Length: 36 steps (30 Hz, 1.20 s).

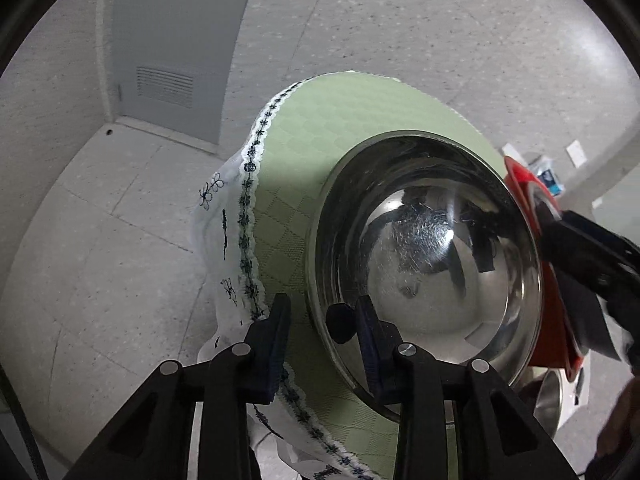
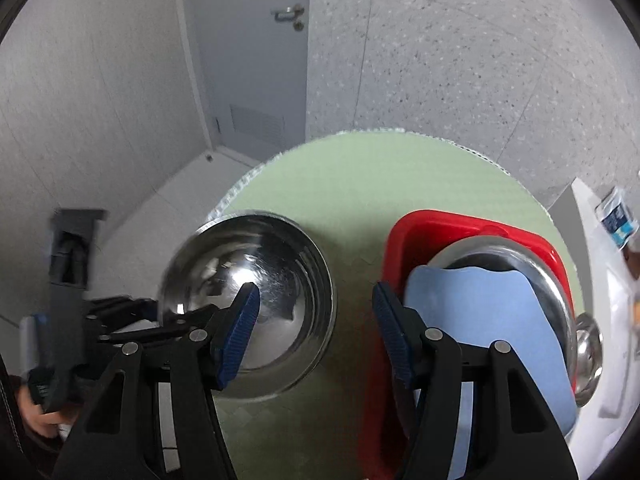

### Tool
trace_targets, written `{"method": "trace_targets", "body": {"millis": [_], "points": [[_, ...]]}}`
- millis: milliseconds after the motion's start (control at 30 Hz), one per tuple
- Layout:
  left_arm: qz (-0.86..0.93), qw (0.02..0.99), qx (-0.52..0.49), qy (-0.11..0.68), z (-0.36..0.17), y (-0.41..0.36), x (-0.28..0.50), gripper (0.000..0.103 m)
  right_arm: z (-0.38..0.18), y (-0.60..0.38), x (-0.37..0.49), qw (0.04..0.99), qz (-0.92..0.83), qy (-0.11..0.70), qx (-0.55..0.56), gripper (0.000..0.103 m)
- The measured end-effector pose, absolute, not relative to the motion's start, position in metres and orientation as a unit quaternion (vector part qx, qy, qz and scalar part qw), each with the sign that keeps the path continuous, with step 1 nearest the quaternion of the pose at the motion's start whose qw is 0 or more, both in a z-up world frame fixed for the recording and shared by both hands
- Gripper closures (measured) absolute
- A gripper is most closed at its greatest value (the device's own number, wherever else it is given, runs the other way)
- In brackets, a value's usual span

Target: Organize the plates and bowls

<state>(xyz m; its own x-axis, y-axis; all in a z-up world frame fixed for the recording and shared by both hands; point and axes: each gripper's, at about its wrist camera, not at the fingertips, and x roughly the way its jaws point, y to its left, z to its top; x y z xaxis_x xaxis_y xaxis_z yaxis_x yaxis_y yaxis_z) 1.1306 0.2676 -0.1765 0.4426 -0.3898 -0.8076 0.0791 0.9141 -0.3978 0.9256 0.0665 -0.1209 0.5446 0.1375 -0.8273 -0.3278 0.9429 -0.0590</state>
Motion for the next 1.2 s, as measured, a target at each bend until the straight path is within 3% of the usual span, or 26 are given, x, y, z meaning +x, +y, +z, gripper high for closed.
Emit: {"method": "trace_targets", "body": {"millis": [167, 267, 333, 400, 433, 633, 867, 1033, 1200], "points": [[-0.162, 0.836, -0.161, 0.500, -0.180, 0.292, 1.130, 0.077, -0.137, 0.075, 0.934, 0.860, 0.122, 0.480, -0.121, 0.051], [-0.165, 0.836, -0.161, 0.498, -0.187, 0.293, 1.132, 0.078, -0.147, 0.080, 0.936, 0.850, 0.125, 0.496, -0.127, 0.066], [-0.164, 0.835, -0.161, 0.499, -0.186, 0.295, 1.132, 0.079, -0.154, 0.080, 0.939, 0.842, 0.129, 0.508, -0.125, 0.082], [-0.167, 0.835, -0.160, 0.499, -0.186, 0.295, 1.132, 0.084, -0.160, 0.079, 0.940, 0.838, 0.124, 0.515, -0.127, 0.089], [-0.169, 0.834, -0.160, 0.500, -0.185, 0.293, 1.133, 0.088, -0.161, 0.076, 0.941, 0.838, 0.126, 0.516, -0.123, 0.090], [-0.156, 0.839, -0.159, 0.496, -0.164, 0.284, 1.134, 0.089, -0.147, 0.067, 0.936, 0.848, 0.140, 0.501, -0.103, 0.095], [-0.174, 0.873, -0.149, 0.430, -0.083, 0.261, 1.124, 0.091, -0.092, 0.035, 0.928, 0.876, 0.154, 0.450, -0.072, 0.095], [-0.210, 0.881, -0.129, 0.404, -0.036, 0.210, 1.119, 0.091, -0.058, -0.016, 0.922, 0.893, 0.149, 0.423, -0.044, 0.095], [-0.232, 0.867, -0.105, 0.429, -0.041, 0.149, 1.123, 0.091, -0.058, -0.075, 0.923, 0.893, 0.133, 0.430, -0.021, 0.095]]}}
